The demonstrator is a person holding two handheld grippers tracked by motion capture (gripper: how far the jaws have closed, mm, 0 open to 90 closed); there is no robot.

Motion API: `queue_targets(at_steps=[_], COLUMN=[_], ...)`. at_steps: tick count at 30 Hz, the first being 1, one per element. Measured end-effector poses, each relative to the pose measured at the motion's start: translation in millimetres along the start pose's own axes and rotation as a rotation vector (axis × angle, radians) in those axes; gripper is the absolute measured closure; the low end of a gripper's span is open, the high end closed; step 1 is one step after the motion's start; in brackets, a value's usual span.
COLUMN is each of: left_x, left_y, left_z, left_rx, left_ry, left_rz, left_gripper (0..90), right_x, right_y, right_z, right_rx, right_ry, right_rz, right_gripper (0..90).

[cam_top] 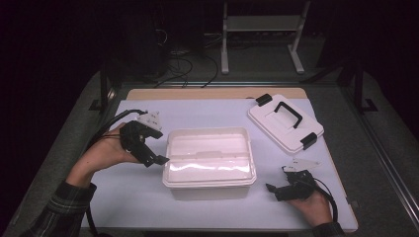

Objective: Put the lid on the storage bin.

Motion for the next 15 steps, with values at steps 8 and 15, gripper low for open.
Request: queue_targets(at_steps=[8, 15], left_x=[3.3, 12.4], left_y=[30.5, 63.0], left_z=[-7.8, -14.4], left_rx=[-0.047, -0.092], left_ry=[-0.041, -0.077], left_rz=[-0.018, -0.026], left_gripper=[8.8, 6.9], right_x=[-0.1, 0.2], right_y=[0.0, 0.0], right_z=[-0.3, -0.1], right_rx=[-0.006, -0.008], right_ry=[0.003, 0.005], right_rz=[0.000, 0.000], right_gripper=[11.5, 11.2])
Point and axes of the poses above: each handheld gripper's, and its own axes: x roughly forward along the jaws, y roughly out of its underside, z roughly to its left, the point moved 7 cm from there along x, roughly forward along the jaws, and after that the axes turned 14 degrees about x, right-handed, at the moved point
